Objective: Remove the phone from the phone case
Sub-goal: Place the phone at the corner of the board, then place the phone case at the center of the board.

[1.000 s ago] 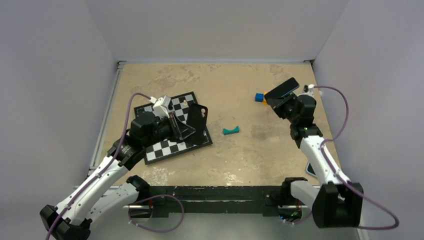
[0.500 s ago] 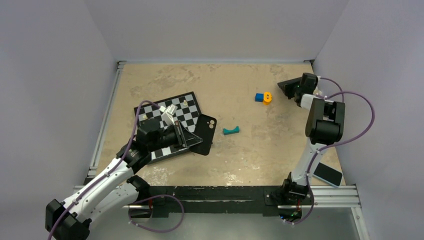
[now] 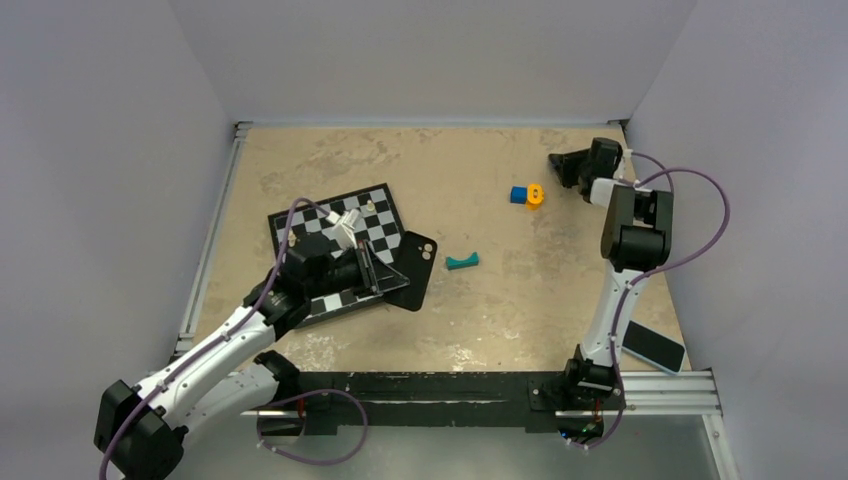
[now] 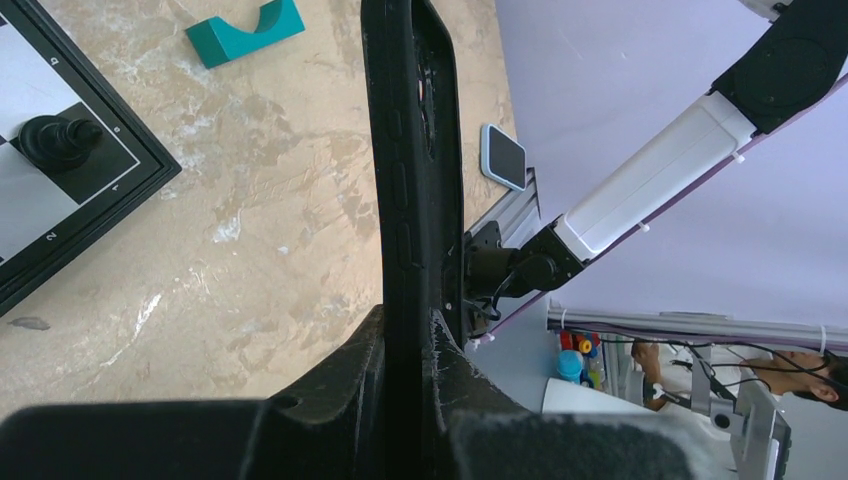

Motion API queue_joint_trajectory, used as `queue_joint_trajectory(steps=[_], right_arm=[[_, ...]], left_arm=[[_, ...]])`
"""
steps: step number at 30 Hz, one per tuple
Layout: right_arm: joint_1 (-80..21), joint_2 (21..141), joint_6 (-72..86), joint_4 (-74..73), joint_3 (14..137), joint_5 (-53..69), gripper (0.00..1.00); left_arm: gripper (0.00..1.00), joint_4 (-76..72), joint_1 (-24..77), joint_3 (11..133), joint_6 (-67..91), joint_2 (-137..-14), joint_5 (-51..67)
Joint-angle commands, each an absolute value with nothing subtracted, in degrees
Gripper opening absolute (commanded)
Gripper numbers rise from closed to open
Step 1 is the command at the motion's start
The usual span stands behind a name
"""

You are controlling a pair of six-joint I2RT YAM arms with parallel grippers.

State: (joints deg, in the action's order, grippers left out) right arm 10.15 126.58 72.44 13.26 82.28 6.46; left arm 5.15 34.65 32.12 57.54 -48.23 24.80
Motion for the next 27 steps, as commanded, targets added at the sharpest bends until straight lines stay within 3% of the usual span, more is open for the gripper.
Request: queue_joint_trajectory(steps=[1, 5, 8, 13, 20, 27], right_arm=[[9.9, 124.6, 71.1, 13.6, 85.0, 5.7, 0.53], [9.8, 118.3, 64.6, 11.8, 80.6, 5.2, 0.69], [9.7, 108.3, 60.9, 16.8, 68.6, 6.0, 0.76], [8.9, 89.2, 47.9, 20.6, 51.6, 13.7, 0.77], [5.3, 62.1, 33.9, 11.6, 30.9, 21.8, 0.80], [2.3, 44.1, 34.1, 3.6, 26.0, 23.0, 0.80]], left_arm=[[0.00, 1.2, 34.9, 34.3, 58.4, -48.6, 26.2], [0.00, 2.4, 34.9, 34.5, 58.6, -49.3, 24.9], [0.00, 1.8, 34.9, 33.9, 59.8, -50.8, 24.7], [0.00, -1.8, 37.2, 34.3, 59.8, -56.4, 26.3], [0.00, -5.9, 47.3, 35.3, 59.9, -69.6, 24.8], [0.00, -18.3, 54.9, 34.2, 66.5, -80.0, 22.1]])
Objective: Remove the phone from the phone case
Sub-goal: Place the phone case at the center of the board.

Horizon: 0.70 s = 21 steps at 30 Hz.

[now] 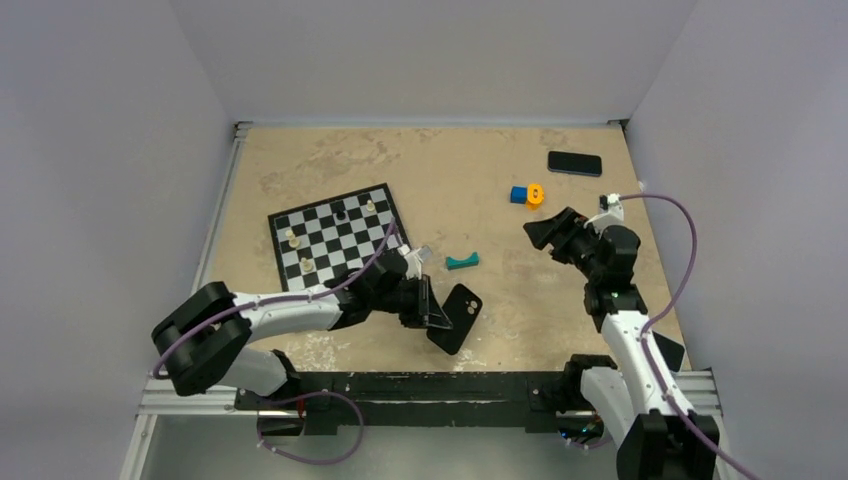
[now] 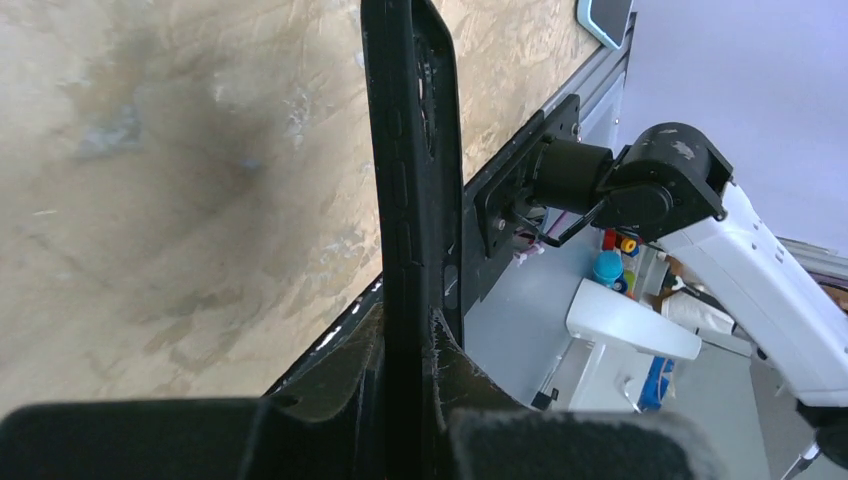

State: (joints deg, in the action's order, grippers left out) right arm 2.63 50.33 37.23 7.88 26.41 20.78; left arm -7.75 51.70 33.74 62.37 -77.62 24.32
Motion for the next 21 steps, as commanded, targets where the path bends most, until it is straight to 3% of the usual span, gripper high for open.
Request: queue_joint_trajectory(steps=[1, 9, 10, 13, 18, 19, 21], right_arm=[[2.3, 43.6, 33.7, 2.5, 26.5, 23.1, 0.80], [2.3, 43.6, 31.6, -6.1, 32.0, 24.7, 0.77], [2.3, 43.6, 30.8, -7.7, 32.8, 24.6, 0.77], [2.3, 42.9, 28.3, -13.9, 35.2, 22.1, 0.79], [2.3, 38.9, 24.8, -20.4, 37.1, 14.8, 0.83], [2.3, 38.6, 24.6, -21.1, 37.5, 14.0, 0.83], [2.3, 38.8, 25.1, -22.1, 38.2, 13.5, 0.84]], left_arm=[[0.00, -18.5, 55.5, 34.4, 67.0, -80.7, 21.1], [0.00, -14.7, 55.8, 39.4, 67.4, -87.1, 17.5], [0.05, -13.4, 55.7, 40.3, 66.9, -87.8, 17.4], [0.29, -9.9, 54.6, 41.3, 65.4, -88.6, 17.0], [0.82, -0.7, 53.5, 41.7, 60.8, -85.8, 15.7], [0.90, 2.2, 53.5, 41.7, 60.0, -84.8, 15.4], [0.95, 6.5, 53.5, 41.7, 58.7, -81.8, 14.7]])
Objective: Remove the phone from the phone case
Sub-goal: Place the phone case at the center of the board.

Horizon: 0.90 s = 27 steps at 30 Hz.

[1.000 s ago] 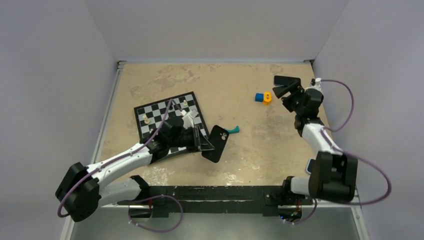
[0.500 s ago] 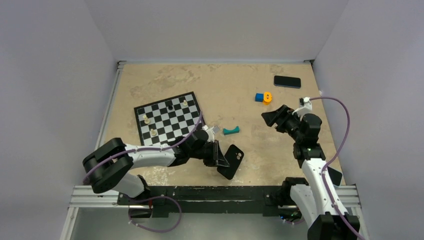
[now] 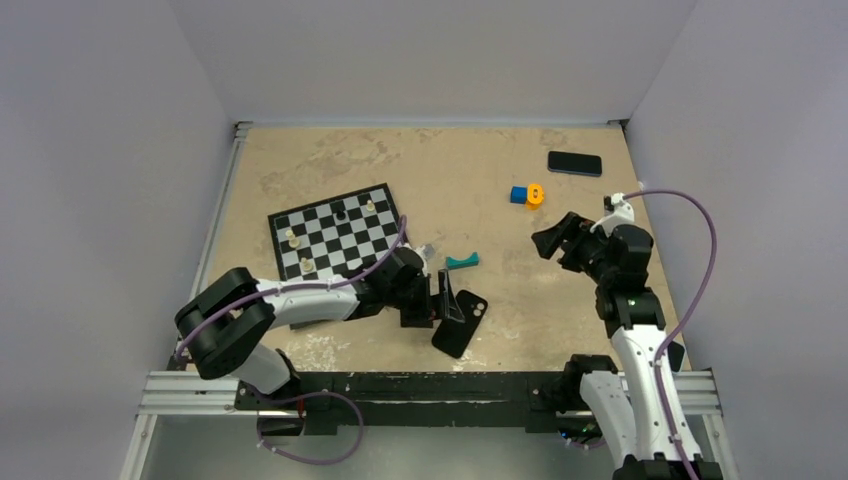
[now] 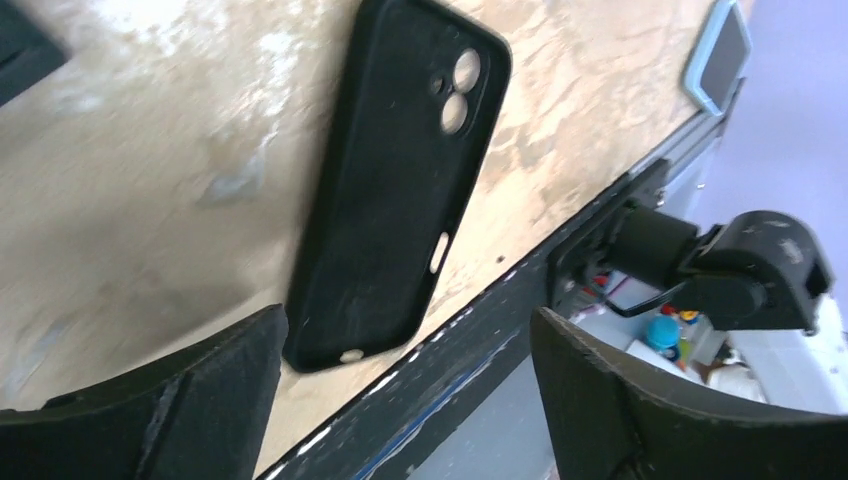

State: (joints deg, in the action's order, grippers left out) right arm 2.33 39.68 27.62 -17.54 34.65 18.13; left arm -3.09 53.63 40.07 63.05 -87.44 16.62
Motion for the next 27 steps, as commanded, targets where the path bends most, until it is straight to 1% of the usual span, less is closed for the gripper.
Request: queue_joint_trajectory(steps=[1, 3, 6, 10, 12, 13, 14, 17, 21, 24, 27], right_arm=[[2.3, 39.3, 26.0, -22.5, 38.6, 12.8, 0.84], [2.3, 41.5, 29.1, -23.7, 39.7, 10.0, 0.84], [2.4, 46.0, 35.4, -28.7, 42.6, 0.9, 0.85], [3.0, 51.8, 49.1, -32.9, 42.8, -12.9, 0.88], [4.1, 55.2, 54.5, -37.3, 44.2, -19.3, 0.90], [5.1, 57.0, 56.4, -38.9, 44.6, -20.9, 0.92], [6.5, 58.9, 57.4, -39.4, 44.6, -22.1, 0.94], [13.5, 62.9, 59.5, -40.5, 44.2, -24.7, 0.95], [26.1, 64.9, 59.3, -38.1, 41.6, -24.6, 0.94], [34.4, 66.0, 59.8, -37.0, 40.6, -24.7, 0.92], [37.7, 65.3, 61.8, -37.2, 39.5, -25.5, 0.86]], left_arm=[[0.97, 8.3, 53.4, 41.7, 58.1, -80.5, 14.4], [0.98, 13.8, 53.1, 42.8, 56.2, -77.0, 13.1], [0.98, 25.2, 53.1, 47.6, 51.3, -70.7, 6.7], [0.98, 35.5, 52.9, 58.5, 42.9, -64.7, 2.2], [0.98, 38.8, 52.7, 64.8, 38.0, -63.6, 0.9], [0.98, 40.0, 52.7, 67.6, 36.0, -63.5, 0.3], [0.98, 40.6, 52.6, 70.5, 34.1, -63.5, -1.0], [0.99, 42.7, 52.1, 78.6, 29.0, -65.2, -2.2], [0.99, 42.4, 51.5, 86.2, 24.2, -68.7, -0.4], [0.99, 42.0, 50.7, 88.4, 22.7, -70.7, 2.2], [0.99, 39.9, 50.1, 87.2, 21.1, -71.0, 4.1]])
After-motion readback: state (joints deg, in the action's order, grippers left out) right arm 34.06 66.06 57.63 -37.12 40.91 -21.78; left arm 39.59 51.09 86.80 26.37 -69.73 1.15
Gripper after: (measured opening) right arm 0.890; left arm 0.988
